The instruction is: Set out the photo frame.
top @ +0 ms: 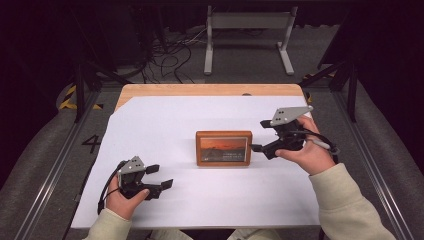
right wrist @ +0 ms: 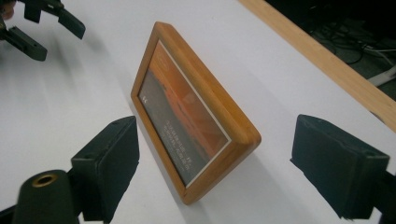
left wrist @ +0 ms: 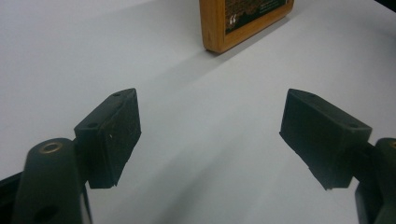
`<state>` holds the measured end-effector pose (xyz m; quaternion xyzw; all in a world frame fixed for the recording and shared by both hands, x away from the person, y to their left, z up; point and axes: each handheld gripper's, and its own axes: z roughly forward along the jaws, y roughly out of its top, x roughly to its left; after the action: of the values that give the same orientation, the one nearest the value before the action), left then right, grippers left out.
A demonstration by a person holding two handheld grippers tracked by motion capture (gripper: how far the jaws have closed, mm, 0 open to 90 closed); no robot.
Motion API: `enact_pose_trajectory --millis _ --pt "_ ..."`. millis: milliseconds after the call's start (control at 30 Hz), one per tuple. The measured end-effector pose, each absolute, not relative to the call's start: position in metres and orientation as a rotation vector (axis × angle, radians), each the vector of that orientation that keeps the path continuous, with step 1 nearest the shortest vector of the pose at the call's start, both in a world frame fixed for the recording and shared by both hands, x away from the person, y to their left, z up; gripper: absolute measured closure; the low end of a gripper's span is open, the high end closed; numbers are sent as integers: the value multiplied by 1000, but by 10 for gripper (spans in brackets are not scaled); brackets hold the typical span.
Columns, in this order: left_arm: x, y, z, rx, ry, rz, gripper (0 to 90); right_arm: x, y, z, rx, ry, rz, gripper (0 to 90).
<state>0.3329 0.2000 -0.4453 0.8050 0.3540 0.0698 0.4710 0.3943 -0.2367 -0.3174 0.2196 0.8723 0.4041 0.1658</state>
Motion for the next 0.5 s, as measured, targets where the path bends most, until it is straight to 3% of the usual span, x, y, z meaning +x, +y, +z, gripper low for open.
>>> enact_pose_trajectory --millis 500 --pt "334 207 -443 1935 865 211 186 354 -286 -352 769 2203 1308 157"
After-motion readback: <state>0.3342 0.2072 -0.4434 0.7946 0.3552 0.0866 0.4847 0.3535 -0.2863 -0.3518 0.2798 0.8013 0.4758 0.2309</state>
